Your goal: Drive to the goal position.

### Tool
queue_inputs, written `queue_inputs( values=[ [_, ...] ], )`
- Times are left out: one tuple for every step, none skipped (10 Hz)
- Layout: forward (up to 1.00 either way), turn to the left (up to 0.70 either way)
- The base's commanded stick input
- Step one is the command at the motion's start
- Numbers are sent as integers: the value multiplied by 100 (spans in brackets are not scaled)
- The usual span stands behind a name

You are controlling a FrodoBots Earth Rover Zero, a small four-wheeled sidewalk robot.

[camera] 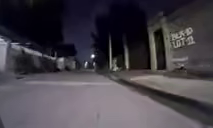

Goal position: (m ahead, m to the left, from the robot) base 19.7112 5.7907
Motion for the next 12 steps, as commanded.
queue_inputs(
  values=[
    [100, 0],
    [100, 0],
    [100, 0],
    [100, 0],
    [100, 0],
    [100, 0],
    [100, 0],
    [100, 0],
    [100, 0],
    [100, 0],
    [100, 0],
    [100, 0]
  ],
)
